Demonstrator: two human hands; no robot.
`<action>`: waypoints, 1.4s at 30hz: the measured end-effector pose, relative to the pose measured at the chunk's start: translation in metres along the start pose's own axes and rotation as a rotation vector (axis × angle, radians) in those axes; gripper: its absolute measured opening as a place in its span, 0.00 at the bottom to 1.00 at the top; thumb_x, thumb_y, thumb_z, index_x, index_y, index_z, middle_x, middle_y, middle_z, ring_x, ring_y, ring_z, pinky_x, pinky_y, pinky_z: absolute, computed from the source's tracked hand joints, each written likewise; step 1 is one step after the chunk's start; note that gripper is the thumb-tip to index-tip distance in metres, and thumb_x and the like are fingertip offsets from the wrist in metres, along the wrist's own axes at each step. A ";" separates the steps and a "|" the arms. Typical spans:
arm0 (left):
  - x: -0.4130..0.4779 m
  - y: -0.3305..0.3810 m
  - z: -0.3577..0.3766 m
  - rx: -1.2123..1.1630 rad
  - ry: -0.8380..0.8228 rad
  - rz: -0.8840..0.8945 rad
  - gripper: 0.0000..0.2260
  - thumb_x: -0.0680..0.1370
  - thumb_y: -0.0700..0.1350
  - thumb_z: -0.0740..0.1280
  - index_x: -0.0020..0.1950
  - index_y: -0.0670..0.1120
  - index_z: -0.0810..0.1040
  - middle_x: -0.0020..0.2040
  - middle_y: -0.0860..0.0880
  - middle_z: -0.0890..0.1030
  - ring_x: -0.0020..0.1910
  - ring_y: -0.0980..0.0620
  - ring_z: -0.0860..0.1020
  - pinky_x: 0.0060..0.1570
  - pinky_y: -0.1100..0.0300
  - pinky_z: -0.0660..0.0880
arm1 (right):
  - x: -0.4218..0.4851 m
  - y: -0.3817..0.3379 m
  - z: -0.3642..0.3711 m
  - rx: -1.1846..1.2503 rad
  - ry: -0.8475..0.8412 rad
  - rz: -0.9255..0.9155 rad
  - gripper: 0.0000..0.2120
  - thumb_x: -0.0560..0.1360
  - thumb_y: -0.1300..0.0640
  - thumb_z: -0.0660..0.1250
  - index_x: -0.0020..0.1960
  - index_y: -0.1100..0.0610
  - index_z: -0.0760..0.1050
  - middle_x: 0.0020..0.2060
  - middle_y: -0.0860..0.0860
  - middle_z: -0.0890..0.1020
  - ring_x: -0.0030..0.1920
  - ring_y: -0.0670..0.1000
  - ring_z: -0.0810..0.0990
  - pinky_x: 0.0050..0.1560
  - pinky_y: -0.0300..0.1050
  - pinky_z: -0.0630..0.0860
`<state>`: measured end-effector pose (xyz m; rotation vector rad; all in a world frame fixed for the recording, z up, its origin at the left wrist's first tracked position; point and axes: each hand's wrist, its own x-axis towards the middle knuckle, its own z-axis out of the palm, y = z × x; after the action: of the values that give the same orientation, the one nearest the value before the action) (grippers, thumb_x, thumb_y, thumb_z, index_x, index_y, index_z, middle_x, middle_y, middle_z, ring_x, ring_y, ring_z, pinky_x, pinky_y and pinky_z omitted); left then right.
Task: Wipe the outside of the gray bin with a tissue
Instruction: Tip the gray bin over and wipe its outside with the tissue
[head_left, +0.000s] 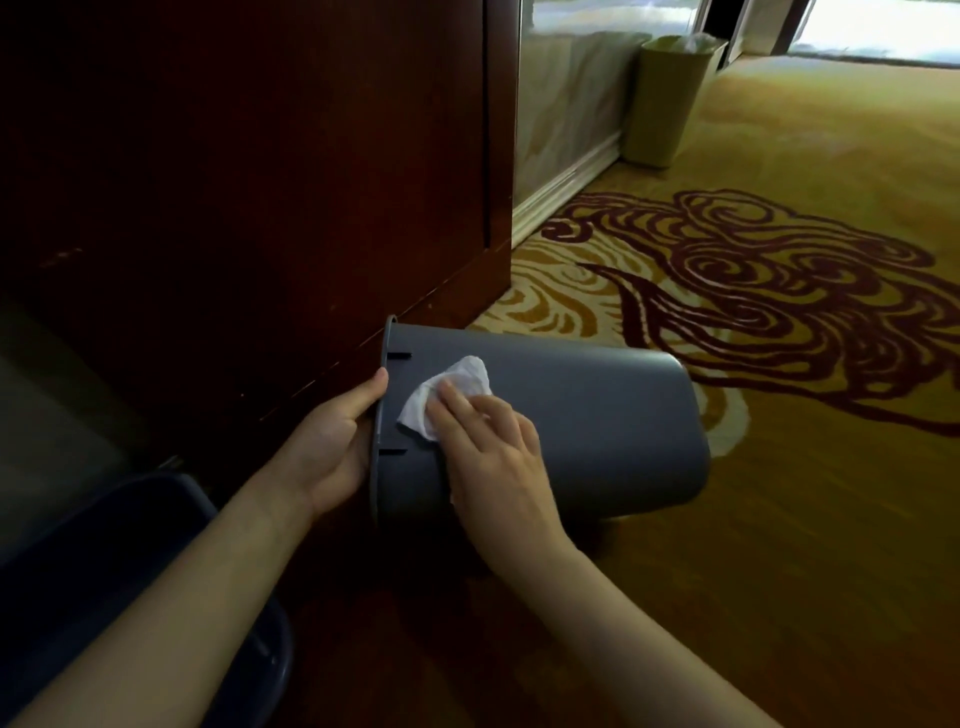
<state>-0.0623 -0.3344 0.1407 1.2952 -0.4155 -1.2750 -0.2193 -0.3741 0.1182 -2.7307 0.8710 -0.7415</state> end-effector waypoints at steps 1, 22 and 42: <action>0.000 0.002 0.001 -0.007 -0.006 0.010 0.14 0.79 0.51 0.57 0.56 0.47 0.77 0.48 0.45 0.86 0.48 0.48 0.83 0.41 0.53 0.77 | 0.000 0.007 0.001 -0.017 -0.014 0.025 0.29 0.72 0.58 0.66 0.71 0.52 0.62 0.72 0.49 0.67 0.70 0.54 0.64 0.67 0.51 0.61; 0.040 0.060 0.047 0.322 0.305 -0.267 0.09 0.76 0.43 0.63 0.40 0.39 0.75 0.32 0.44 0.79 0.32 0.48 0.76 0.19 0.61 0.74 | -0.086 0.118 -0.042 0.063 0.404 0.576 0.19 0.75 0.66 0.61 0.66 0.61 0.70 0.63 0.55 0.76 0.59 0.56 0.72 0.54 0.52 0.75; -0.009 -0.048 -0.019 0.201 0.100 0.241 0.13 0.68 0.58 0.66 0.52 0.65 0.77 0.48 0.57 0.85 0.47 0.54 0.82 0.38 0.59 0.79 | -0.043 0.034 -0.020 0.614 0.457 0.564 0.10 0.78 0.57 0.57 0.53 0.54 0.76 0.45 0.51 0.80 0.42 0.39 0.77 0.40 0.31 0.74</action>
<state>-0.0722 -0.3069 0.0968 1.4233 -0.6207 -0.9811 -0.2768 -0.3775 0.1075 -1.6937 1.1782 -1.2550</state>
